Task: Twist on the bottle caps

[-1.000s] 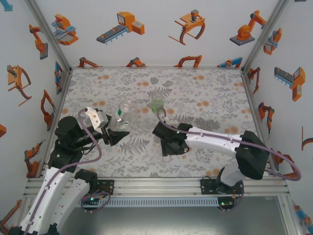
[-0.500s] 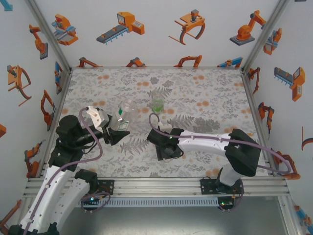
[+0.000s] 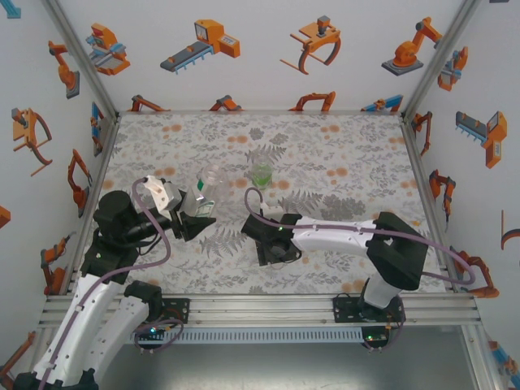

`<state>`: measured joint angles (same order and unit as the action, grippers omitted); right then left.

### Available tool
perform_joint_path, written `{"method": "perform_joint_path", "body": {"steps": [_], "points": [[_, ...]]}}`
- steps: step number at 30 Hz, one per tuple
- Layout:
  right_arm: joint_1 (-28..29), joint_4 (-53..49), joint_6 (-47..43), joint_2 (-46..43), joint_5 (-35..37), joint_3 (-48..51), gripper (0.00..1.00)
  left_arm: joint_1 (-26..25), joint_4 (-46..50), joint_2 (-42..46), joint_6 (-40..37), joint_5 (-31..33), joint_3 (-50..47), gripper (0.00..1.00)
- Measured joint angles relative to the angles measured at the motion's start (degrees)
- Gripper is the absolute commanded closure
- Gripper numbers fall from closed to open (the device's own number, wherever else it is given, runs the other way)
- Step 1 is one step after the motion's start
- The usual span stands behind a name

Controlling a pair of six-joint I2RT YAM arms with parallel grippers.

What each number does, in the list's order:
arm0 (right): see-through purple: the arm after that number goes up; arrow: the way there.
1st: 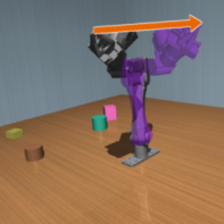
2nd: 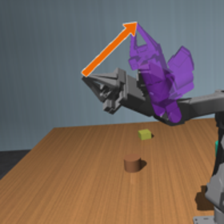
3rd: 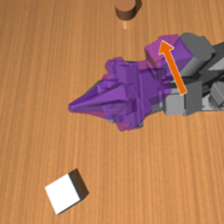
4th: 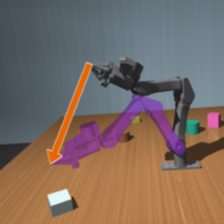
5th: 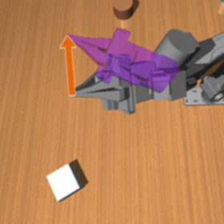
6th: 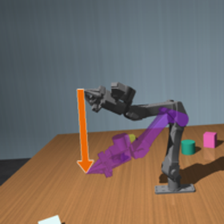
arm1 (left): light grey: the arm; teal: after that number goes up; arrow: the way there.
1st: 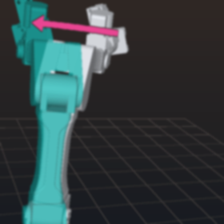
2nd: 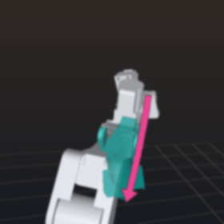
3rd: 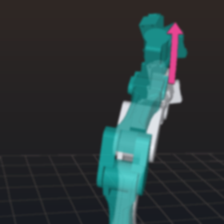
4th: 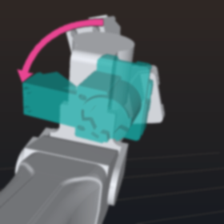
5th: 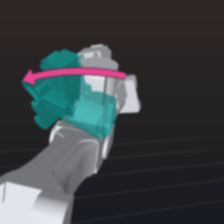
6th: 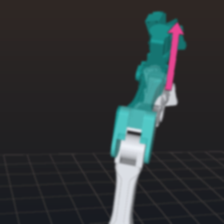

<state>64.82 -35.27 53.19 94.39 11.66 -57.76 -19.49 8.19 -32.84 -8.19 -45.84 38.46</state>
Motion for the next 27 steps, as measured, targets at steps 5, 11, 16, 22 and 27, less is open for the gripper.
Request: {"method": "perform_joint_path", "body": {"steps": [5, 11, 16, 22, 27], "points": [[0.0, 0.0, 0.0, 0.1, 0.3, 0.0, 0.45, 0.0, 0.0, -0.2, 0.0, 0.0, 0.0, 0.93], [-0.1, 0.2, 0.2, 0.1, 0.4, 0.7, 0.45, 0.0, 0.0, -0.3, 0.0, 0.0, 0.0, 0.93], [-0.5, 1.0, 1.1, -0.7, 0.3, 3.0, 0.45, 0.0, 0.0, -0.3, 0.0, 0.0, 0.0, 0.92], [-1.2, 2.3, 1.5, -1.7, -0.3, 4.7, 0.46, 0.0, 0.0, -0.3, 0.0, 0.0, 0.0, 0.92], [-1.2, 3.3, 1.6, -1.7, -0.4, 4.7, 0.46, 0.0, 0.0, -0.2, 0.0, 0.0, 0.0, 0.92]]}}
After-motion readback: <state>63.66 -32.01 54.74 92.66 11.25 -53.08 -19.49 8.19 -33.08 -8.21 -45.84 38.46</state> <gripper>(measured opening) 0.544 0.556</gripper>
